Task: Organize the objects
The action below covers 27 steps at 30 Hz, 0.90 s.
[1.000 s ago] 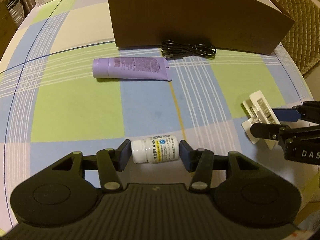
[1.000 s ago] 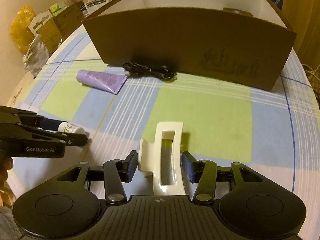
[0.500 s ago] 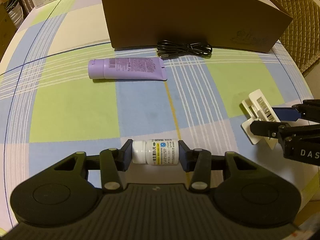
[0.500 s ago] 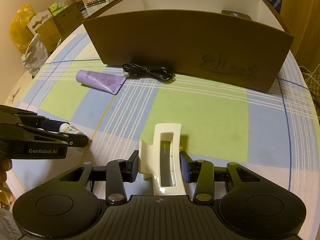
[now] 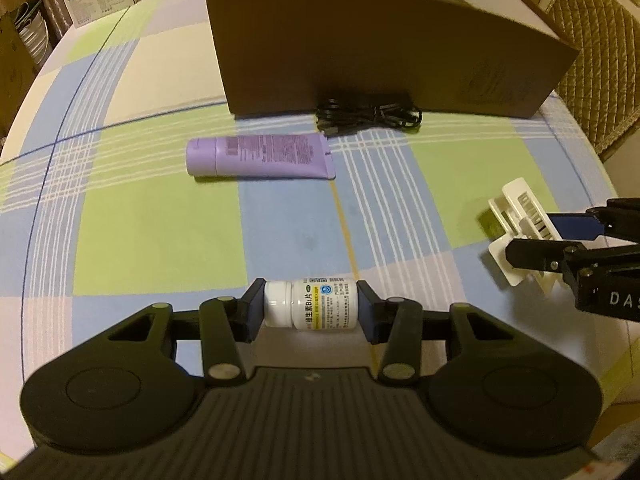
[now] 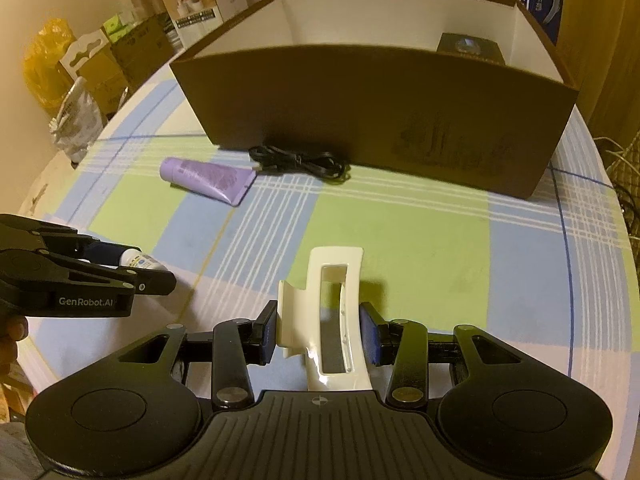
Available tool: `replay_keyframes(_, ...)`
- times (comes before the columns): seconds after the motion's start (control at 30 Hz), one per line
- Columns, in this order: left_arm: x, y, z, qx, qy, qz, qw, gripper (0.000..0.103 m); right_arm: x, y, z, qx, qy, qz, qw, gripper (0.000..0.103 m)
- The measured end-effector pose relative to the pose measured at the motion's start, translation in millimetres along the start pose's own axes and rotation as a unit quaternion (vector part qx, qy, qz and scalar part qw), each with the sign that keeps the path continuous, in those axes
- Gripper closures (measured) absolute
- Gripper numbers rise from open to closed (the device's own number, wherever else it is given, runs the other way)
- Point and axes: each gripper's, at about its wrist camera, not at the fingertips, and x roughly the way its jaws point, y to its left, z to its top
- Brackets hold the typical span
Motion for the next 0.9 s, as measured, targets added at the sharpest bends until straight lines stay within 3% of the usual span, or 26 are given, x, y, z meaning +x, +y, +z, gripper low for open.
replay_keyframes(0.33,-34.8,1.5,27.0,0.006,-0.054,-0.006,0.9985,0.061,-32.4,-2.2,30.1,0.020,-0.051,0.031,0.998,0.064)
replay_keyframes(0.9,-63.6,-8.0,122.6,0.033,-0.143,-0.007,0.9891,0.061,-64.9,-16.0,113.6,0.024,-0.145,0.039,0.988,0.064)
